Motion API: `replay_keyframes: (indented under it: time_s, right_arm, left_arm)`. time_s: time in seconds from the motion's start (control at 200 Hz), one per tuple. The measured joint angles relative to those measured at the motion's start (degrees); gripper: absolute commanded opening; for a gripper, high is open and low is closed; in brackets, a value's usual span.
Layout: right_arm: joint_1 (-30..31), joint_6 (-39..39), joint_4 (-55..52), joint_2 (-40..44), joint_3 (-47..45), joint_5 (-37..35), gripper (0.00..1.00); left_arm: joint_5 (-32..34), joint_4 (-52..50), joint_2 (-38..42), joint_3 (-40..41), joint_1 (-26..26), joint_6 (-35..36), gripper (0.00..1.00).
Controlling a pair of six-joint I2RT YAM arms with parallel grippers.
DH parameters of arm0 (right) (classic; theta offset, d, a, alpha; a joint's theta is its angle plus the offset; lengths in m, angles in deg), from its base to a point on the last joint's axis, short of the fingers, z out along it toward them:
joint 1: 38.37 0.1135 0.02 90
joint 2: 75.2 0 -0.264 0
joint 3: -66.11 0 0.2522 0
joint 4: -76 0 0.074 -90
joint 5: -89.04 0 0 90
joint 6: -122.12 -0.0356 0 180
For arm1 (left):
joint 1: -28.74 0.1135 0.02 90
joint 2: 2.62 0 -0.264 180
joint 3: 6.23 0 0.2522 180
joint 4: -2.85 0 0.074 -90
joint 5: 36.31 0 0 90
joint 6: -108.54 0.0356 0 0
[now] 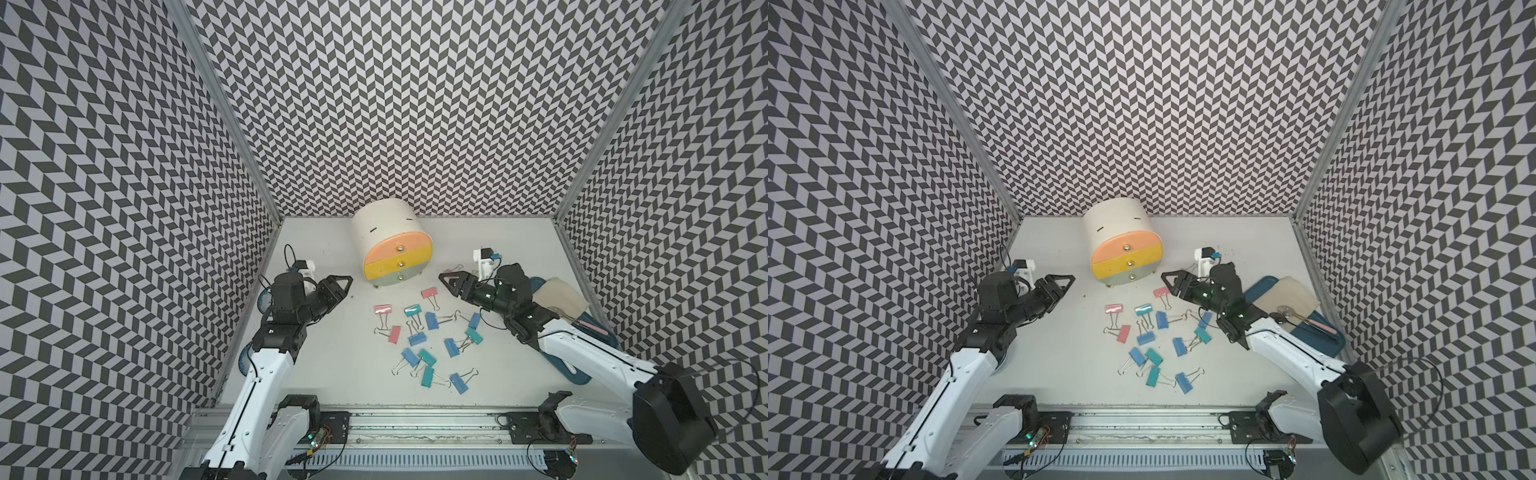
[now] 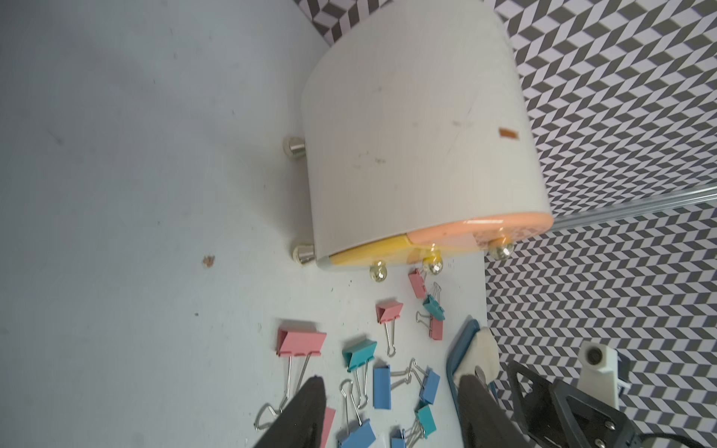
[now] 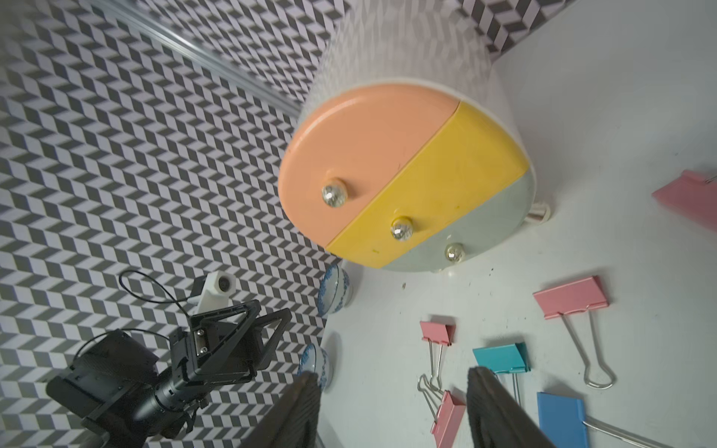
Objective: Put the binder clips in the drawer according to color
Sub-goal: Open the drawer in the storage box.
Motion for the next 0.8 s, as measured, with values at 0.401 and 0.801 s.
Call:
replay_keyframes:
  time_s: [0.401,0.801]
  right_arm:
    - [6.03,-1.64,5.97,-19.32,6.45,1.03,0.46]
    - [6.16,-0.48,5.92,-22.21,24.35,1.49,0.48]
  left_arm:
    - [-5.33,-2.05,6.34,9.62,-0.96,-3.8,0.57]
    - [-5.97,-4.74,6.19,8.96,-0.96,-2.67,0.57]
